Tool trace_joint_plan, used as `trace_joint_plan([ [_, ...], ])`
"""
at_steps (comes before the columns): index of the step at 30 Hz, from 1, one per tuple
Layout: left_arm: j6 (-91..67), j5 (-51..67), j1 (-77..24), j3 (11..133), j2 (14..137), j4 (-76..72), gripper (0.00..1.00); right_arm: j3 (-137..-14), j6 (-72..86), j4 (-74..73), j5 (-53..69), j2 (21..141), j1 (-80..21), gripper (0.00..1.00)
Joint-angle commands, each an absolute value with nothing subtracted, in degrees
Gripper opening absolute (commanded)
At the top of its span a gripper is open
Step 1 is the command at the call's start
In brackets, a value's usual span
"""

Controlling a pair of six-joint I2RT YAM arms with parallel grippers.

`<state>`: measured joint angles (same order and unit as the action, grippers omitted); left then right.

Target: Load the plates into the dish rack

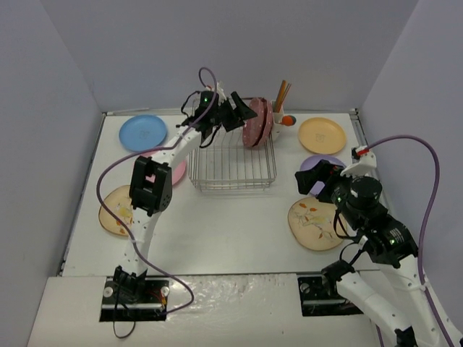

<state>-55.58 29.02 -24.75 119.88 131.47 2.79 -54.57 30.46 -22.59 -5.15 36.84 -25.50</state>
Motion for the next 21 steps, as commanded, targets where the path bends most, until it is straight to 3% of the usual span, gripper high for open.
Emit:
trace_joint_plan([
  [1,-46.25,19.31,-25.17,118.36,113.29,15.29,0.77,-52.92,32.92,-21.6,-5.33,37.55,-25.22,1.0],
  [6,-42.6,5.53,-24.47,107.17,99.66,26.46,0.85,-51.85,32.49,-21.63,-0.7,39.39,-25.22,1.0],
  [11,-45.34,-2.45,-20.39,87.89,84.4,32.25,0.95,-52.68,28.98,-21.63,4.23,43.29,-25.31,1.0],
  [21,-58.43,-0.65,-0.82,50.4,57.01,33.64,0.97,-52.84,25.3,-19.39,14.2,49.77,-25.57,1.0],
])
